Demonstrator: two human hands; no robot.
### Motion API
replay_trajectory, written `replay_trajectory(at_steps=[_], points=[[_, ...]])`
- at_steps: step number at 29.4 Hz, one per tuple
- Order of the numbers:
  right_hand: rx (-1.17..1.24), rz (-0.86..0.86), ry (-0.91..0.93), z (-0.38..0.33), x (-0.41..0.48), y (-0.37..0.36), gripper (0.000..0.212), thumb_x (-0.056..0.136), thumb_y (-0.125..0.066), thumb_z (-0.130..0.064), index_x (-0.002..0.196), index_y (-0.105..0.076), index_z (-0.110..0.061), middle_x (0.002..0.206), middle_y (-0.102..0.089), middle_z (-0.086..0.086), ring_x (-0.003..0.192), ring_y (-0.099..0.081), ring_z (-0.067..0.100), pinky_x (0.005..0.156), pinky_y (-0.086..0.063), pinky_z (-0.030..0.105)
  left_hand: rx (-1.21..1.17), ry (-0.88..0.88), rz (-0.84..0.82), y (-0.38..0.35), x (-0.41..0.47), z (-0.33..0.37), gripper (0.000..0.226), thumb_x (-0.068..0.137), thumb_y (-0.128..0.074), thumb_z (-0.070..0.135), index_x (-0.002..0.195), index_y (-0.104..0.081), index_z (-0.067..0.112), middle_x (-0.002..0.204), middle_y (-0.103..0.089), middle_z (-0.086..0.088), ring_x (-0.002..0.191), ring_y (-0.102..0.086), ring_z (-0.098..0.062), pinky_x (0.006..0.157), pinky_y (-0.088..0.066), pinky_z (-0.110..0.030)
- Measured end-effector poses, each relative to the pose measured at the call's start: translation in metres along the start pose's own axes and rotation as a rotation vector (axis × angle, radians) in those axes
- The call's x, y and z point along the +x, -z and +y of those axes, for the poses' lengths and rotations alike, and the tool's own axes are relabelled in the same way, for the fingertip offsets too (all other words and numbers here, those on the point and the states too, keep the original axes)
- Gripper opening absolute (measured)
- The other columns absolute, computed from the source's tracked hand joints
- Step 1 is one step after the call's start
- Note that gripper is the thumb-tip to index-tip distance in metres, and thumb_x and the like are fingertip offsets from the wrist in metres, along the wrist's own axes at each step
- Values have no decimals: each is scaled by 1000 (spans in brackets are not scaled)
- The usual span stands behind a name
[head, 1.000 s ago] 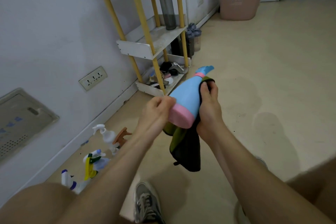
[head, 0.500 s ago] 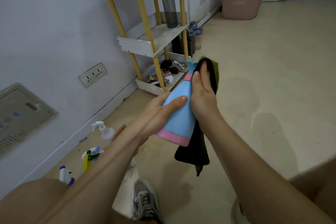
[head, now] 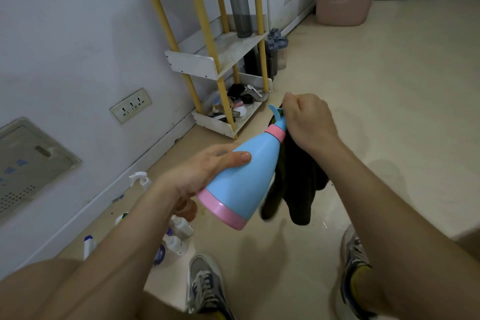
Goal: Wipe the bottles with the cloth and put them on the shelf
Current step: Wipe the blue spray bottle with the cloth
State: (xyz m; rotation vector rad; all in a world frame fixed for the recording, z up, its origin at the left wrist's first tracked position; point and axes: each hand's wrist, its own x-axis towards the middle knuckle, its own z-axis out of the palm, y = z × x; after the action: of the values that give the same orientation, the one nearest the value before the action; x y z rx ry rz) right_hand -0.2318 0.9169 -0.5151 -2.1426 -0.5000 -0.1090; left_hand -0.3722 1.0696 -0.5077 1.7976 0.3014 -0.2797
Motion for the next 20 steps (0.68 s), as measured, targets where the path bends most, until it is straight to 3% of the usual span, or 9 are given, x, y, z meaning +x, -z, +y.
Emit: replay_trajectory(at_steps=[2,4,6,8,11,13,15,18,20], points=[[148,-73,-165,-2,5,6,41,94,-41,-25,54,-38,-15,58,-39,5,64,-39,27,59,-28,34,18,-15,-25,3,0,-1,63,59,-67,56,111,-68,21,93,-73,-8,77,-69,-21,63,-54,-28],[477,-117,-433,0,3,10,33,94,-47,-22,63,-48,-12,60,-48,8,57,-46,23,56,-35,30,-11,-28,-36,6,1,-6,62,61,-68,50,112,-67,16,91,-73,-9,76,-69,-21,61,-54,-26],[835,-132,-656,10,-3,12,25,94,-52,-19,71,-58,-10,58,-60,9,50,-58,20,52,-47,26,-118,-43,-45,9,0,-15,50,60,-70,44,101,-72,14,86,-72,-11,72,-69,-22,58,-54,-26],[1127,-158,-735,25,-8,5,28,97,-49,-24,80,-65,-8,69,-68,11,56,-66,21,55,-55,27,-267,-17,-38,10,1,-21,47,54,-76,41,92,-74,13,83,-72,-14,68,-70,-24,56,-56,-28],[1309,-287,-670,29,-16,3,42,101,-42,-39,107,-71,-8,94,-74,13,81,-71,24,74,-58,33,-375,69,21,14,0,-22,66,50,-73,45,104,-67,8,84,-72,-17,67,-71,-26,54,-56,-30],[1203,-364,-550,23,-16,3,43,101,-46,-44,111,-71,-10,96,-72,12,83,-68,24,76,-55,34,-333,90,45,16,-1,-20,70,51,-70,49,107,-65,8,84,-73,-17,67,-71,-26,54,-57,-30],[872,-327,-361,14,-14,-2,39,102,-47,-41,92,-71,-12,82,-67,10,71,-60,22,71,-49,35,-308,101,53,13,-2,-19,69,53,-70,51,107,-65,8,85,-73,-16,68,-71,-25,55,-57,-30],[510,-53,-178,7,-15,-14,45,102,-45,-42,70,-61,-16,64,-59,4,61,-52,20,64,-46,38,-80,59,84,5,1,-18,53,68,-67,52,113,-63,23,94,-72,-5,75,-71,-18,60,-56,-28],[366,93,-170,6,-17,-16,48,103,-43,-43,62,-53,-19,59,-53,-1,58,-47,16,57,-38,33,165,38,104,7,3,-13,67,68,-68,61,128,-51,38,114,-66,4,89,-70,-12,70,-56,-27]])
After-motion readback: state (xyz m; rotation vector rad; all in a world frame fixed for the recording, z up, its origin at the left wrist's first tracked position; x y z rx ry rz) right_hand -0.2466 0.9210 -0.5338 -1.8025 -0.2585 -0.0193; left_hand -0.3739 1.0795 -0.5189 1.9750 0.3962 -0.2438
